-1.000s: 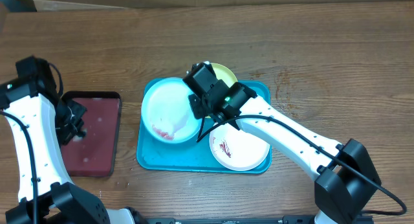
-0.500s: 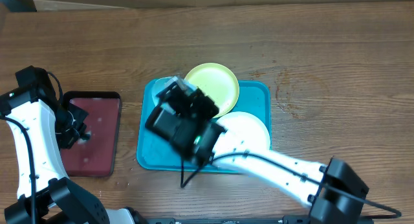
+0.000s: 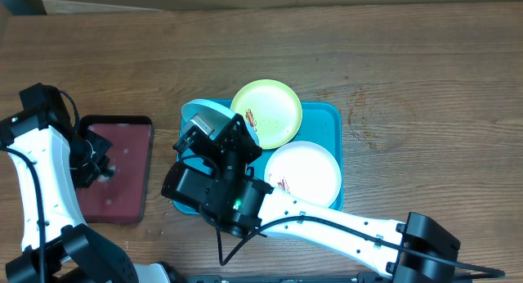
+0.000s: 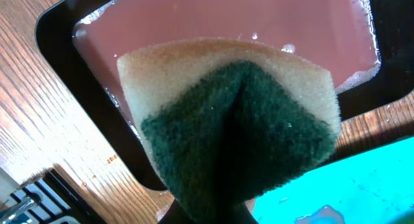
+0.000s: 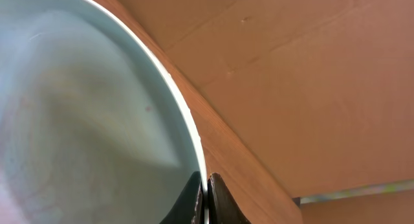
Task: Clean dirty plates on tray and stack at the side
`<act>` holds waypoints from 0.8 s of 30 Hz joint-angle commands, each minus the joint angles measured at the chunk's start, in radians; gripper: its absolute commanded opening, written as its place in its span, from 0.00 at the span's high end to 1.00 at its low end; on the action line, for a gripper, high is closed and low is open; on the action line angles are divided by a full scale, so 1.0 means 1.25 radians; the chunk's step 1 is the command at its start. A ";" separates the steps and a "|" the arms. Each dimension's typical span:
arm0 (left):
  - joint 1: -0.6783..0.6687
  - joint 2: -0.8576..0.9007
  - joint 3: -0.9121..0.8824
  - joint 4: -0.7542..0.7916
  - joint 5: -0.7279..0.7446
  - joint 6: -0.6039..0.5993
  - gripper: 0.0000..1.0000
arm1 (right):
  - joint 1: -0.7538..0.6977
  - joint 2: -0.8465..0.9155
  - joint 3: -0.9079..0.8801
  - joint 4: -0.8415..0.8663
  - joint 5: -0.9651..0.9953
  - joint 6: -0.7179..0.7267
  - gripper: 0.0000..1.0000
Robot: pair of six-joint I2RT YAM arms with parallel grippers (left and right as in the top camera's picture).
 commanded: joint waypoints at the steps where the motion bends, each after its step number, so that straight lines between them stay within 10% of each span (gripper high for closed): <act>1: 0.005 0.002 0.000 0.002 0.006 0.013 0.96 | 0.000 -0.023 0.025 0.005 0.032 0.003 0.96; 9: 0.005 0.002 0.000 0.000 0.007 0.013 0.96 | -0.034 -0.023 0.025 -0.063 -0.105 0.196 0.96; 16: 0.004 0.002 0.000 -0.001 0.007 0.013 0.96 | -0.231 -0.041 0.027 -0.154 -0.610 0.501 0.97; 24: 0.003 0.002 0.000 -0.001 0.007 0.022 0.96 | -0.572 -0.064 0.027 -0.152 -1.367 0.417 0.96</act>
